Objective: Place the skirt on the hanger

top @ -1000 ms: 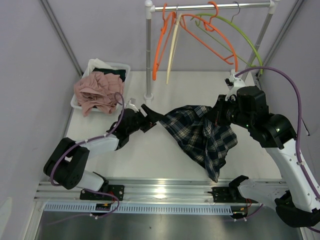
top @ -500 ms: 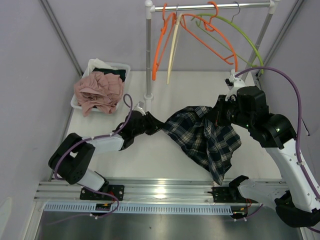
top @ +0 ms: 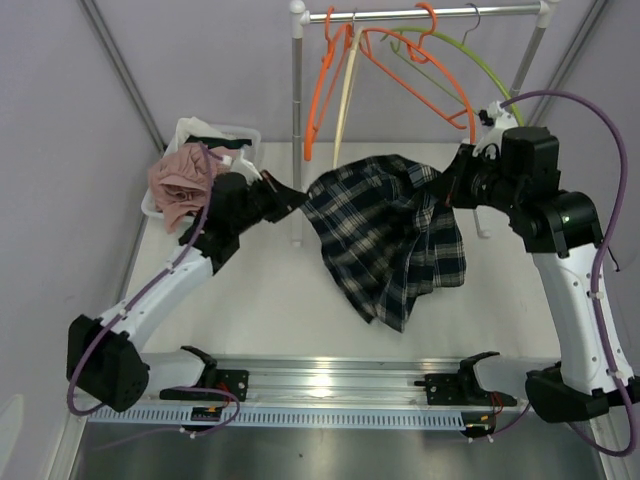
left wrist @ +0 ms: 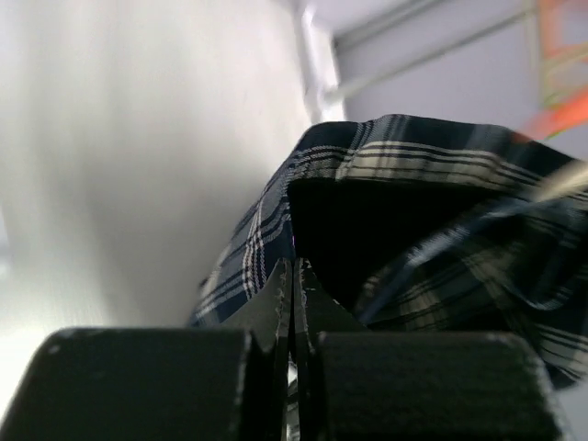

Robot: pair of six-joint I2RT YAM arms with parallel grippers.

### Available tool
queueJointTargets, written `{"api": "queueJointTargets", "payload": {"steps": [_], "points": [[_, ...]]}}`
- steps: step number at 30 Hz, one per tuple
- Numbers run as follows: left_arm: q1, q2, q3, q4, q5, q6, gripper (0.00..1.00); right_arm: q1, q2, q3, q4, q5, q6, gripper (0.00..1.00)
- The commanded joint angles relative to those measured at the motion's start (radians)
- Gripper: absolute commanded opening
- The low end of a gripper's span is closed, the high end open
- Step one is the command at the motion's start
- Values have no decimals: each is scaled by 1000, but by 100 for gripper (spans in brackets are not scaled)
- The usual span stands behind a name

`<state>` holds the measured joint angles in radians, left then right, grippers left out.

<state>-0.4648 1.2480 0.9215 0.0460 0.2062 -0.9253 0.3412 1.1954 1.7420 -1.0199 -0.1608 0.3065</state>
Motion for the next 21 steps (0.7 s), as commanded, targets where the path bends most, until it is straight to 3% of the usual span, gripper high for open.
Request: {"api": "queueJointTargets", "payload": {"steps": [1, 6, 9, 18, 21], "points": [[40, -79, 193, -187, -40, 150, 0, -79, 39, 155, 72, -126, -37, 0], [45, -131, 345, -308, -67, 213, 0, -192, 87, 240, 58, -224, -26, 0], [45, -166, 336, -343, -82, 230, 0, -192, 34, 125, 102, -253, -7, 0], [31, -294, -99, -272, -60, 186, 0, -151, -279, -702, 369, -249, 124, 3], [-1, -302, -284, -223, -86, 171, 0, -137, -364, -931, 454, -212, 178, 9]]}}
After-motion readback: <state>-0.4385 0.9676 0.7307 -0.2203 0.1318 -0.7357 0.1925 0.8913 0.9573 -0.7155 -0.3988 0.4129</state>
